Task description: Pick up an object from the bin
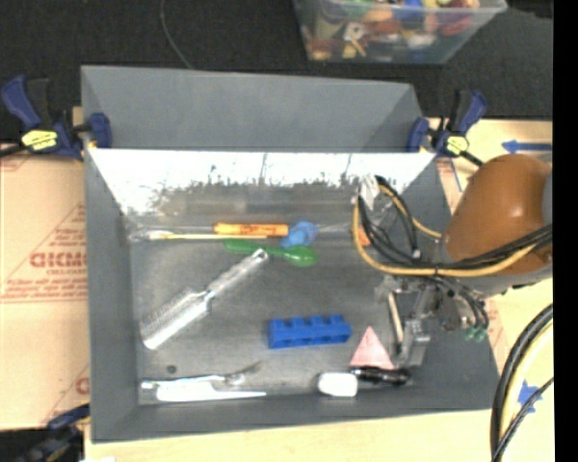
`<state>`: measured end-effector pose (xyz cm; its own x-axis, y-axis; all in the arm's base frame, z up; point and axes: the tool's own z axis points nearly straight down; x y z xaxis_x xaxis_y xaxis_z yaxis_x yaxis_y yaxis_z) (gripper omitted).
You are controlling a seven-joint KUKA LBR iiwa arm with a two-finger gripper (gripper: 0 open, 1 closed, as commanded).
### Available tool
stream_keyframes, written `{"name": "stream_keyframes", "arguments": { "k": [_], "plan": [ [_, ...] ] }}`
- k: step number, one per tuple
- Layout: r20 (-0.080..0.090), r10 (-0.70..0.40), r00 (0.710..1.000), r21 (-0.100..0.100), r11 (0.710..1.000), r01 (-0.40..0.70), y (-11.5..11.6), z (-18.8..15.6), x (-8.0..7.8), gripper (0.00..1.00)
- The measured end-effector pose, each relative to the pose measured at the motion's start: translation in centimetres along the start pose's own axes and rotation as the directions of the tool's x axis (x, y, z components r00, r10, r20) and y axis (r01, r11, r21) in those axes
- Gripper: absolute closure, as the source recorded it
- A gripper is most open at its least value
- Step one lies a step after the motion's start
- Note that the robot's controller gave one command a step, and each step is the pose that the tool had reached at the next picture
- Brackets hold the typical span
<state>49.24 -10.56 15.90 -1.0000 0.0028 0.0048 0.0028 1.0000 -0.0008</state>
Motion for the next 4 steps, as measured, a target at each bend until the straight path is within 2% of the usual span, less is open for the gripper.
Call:
{"name": "stream_keyframes", "arguments": {
  "k": [1, 2, 3, 4],
  "plan": [
    [0.008, -0.005, 1.000, 0.002, 1.000, 0.005, 0.0, -0.4, -0.2, 0.00],
    [0.008, 0.074, 0.997, -0.002, 0.997, -0.074, 9.4, 8.9, -1.5, 0.00],
    [0.025, -0.018, 1.000, 0.009, 1.000, 0.018, 7.5, 2.4, -0.9, 0.00],
    [0.007, 0.174, 0.985, -0.003, 0.985, -0.174, 12.3, 5.9, 0.0, 0.00]
  ]
}}
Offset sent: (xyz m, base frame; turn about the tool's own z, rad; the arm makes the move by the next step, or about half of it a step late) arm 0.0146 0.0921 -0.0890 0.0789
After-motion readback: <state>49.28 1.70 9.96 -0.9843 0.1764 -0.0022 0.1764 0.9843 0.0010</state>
